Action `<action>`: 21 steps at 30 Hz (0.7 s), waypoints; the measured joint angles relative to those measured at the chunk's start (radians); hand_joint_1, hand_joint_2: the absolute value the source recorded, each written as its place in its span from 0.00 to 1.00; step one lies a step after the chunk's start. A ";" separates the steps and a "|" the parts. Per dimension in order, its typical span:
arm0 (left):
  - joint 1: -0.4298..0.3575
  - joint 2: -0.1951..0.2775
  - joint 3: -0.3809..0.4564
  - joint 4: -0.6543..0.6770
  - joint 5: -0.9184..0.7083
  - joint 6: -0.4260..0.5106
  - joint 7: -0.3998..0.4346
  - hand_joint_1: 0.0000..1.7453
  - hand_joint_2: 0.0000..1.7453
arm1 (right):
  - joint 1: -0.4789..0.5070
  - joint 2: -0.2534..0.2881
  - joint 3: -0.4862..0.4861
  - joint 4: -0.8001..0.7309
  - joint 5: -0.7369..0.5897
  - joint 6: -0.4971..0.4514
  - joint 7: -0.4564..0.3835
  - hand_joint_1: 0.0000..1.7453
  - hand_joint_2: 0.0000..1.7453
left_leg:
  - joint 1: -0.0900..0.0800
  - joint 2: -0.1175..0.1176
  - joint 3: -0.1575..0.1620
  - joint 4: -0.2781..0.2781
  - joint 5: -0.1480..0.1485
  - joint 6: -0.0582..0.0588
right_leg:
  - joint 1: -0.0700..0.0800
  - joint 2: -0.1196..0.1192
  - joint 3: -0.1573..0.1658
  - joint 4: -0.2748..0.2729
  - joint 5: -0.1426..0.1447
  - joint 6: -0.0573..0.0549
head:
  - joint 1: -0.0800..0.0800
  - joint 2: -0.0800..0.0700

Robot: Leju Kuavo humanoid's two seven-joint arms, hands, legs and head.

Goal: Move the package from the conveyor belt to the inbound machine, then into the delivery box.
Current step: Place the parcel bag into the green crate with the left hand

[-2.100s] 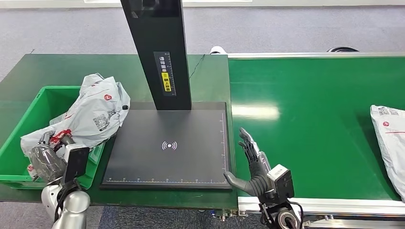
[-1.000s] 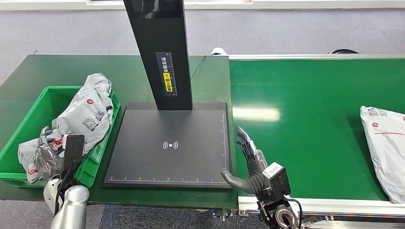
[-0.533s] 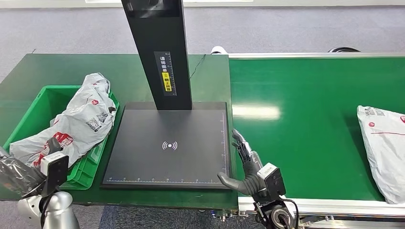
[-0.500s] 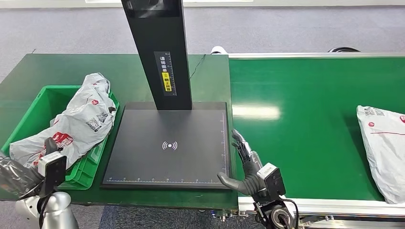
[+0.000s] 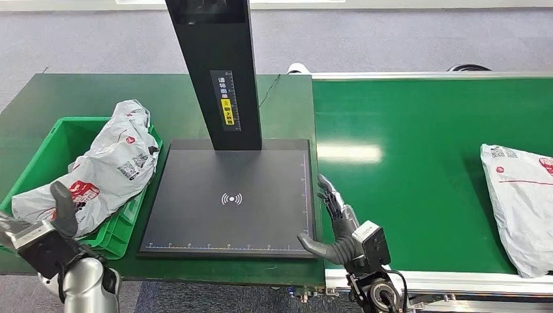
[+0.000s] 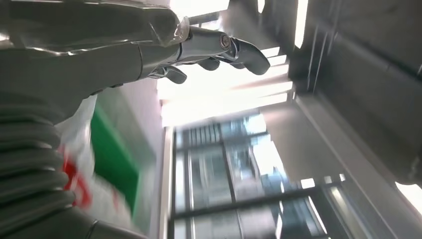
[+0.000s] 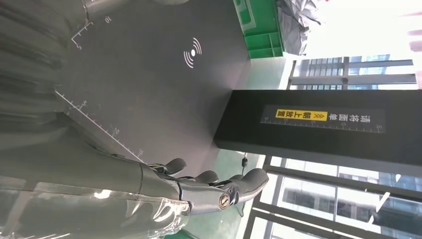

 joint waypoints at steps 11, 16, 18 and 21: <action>0.092 0.106 -0.351 0.006 0.199 -0.639 0.063 0.00 1.00 | -0.035 -0.021 0.000 0.022 -0.020 0.013 -0.002 0.00 1.00 | 0.000 0.000 -0.001 0.000 0.000 0.000 | 0.000 0.000 -0.001 0.000 0.000 0.000 | 0.000 0.000; 0.101 0.127 -0.418 0.033 0.149 -0.789 0.092 0.00 1.00 | -0.035 -0.022 -0.001 0.029 -0.054 0.031 -0.009 0.00 1.00 | 0.000 0.000 -0.001 0.000 0.000 0.000 | 0.000 0.000 -0.001 0.000 0.000 0.000 | 0.000 0.000; 0.101 0.130 -0.426 0.040 0.142 -0.806 0.095 0.00 1.00 | -0.036 -0.022 -0.001 0.031 -0.056 0.033 -0.009 0.00 1.00 | 0.000 0.000 -0.001 0.000 0.000 0.000 | 0.000 0.000 -0.001 0.000 0.000 0.000 | 0.000 0.000; 0.098 0.136 -0.444 0.073 0.156 -0.870 0.118 0.00 1.00 | -0.038 -0.023 -0.001 0.039 -0.069 0.048 -0.009 0.00 1.00 | 0.000 0.000 -0.001 0.000 0.000 0.000 | 0.000 0.000 -0.001 0.000 0.000 0.000 | 0.000 0.000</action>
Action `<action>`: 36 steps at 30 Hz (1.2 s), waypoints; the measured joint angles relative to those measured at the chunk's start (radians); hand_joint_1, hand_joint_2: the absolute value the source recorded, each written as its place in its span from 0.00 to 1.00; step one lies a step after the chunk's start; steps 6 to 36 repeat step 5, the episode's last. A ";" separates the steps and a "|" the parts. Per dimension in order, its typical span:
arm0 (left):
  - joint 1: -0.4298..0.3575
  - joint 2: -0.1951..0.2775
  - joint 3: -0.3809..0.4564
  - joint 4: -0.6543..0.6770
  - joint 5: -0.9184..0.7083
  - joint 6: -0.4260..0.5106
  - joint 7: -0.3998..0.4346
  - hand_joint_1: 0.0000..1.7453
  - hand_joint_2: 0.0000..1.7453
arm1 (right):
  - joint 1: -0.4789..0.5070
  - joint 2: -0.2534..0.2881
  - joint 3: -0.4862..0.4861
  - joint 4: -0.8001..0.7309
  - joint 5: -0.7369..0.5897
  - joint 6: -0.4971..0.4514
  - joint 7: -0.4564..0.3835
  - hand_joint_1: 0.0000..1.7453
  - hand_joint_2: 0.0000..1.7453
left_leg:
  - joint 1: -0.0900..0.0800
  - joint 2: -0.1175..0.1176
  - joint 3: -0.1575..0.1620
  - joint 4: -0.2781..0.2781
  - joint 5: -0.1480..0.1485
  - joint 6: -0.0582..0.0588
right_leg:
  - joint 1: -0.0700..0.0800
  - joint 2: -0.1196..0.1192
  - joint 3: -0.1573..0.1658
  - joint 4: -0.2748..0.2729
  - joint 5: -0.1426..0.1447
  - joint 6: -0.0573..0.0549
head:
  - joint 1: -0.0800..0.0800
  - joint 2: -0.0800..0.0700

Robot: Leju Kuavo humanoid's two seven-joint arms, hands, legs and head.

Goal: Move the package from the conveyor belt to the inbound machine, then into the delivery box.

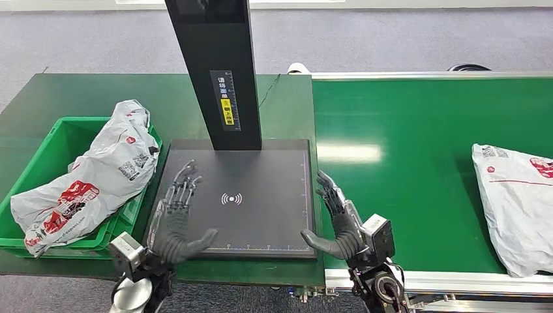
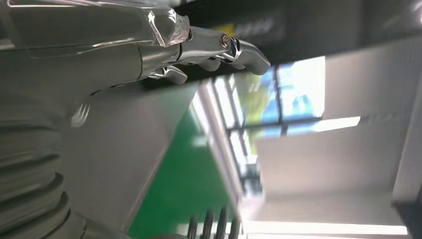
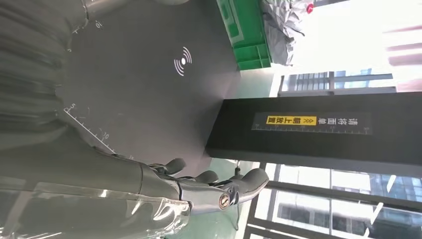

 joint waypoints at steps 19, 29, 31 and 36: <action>-0.004 0.012 -0.035 0.112 0.098 -0.199 0.089 0.00 1.00 | -0.002 0.000 0.000 0.024 0.016 -0.023 -0.007 0.00 1.00 | 0.000 0.000 0.000 0.000 0.000 0.000 | 0.000 0.000 0.000 0.000 0.000 0.000 | 0.000 0.000; -0.004 0.012 -0.035 0.112 0.098 -0.199 0.089 0.00 1.00 | -0.002 0.000 0.000 0.024 0.016 -0.023 -0.007 0.00 1.00 | 0.000 0.000 0.000 0.000 0.000 0.000 | 0.000 0.000 0.000 0.000 0.000 0.000 | 0.000 0.000; -0.004 0.012 -0.035 0.112 0.098 -0.199 0.089 0.00 1.00 | -0.002 0.000 0.000 0.024 0.016 -0.023 -0.007 0.00 1.00 | 0.000 0.000 0.000 0.000 0.000 0.000 | 0.000 0.000 0.000 0.000 0.000 0.000 | 0.000 0.000; -0.004 0.012 -0.035 0.112 0.098 -0.199 0.089 0.00 1.00 | -0.002 0.000 0.000 0.024 0.016 -0.023 -0.007 0.00 1.00 | 0.000 0.000 0.000 0.000 0.000 0.000 | 0.000 0.000 0.000 0.000 0.000 0.000 | 0.000 0.000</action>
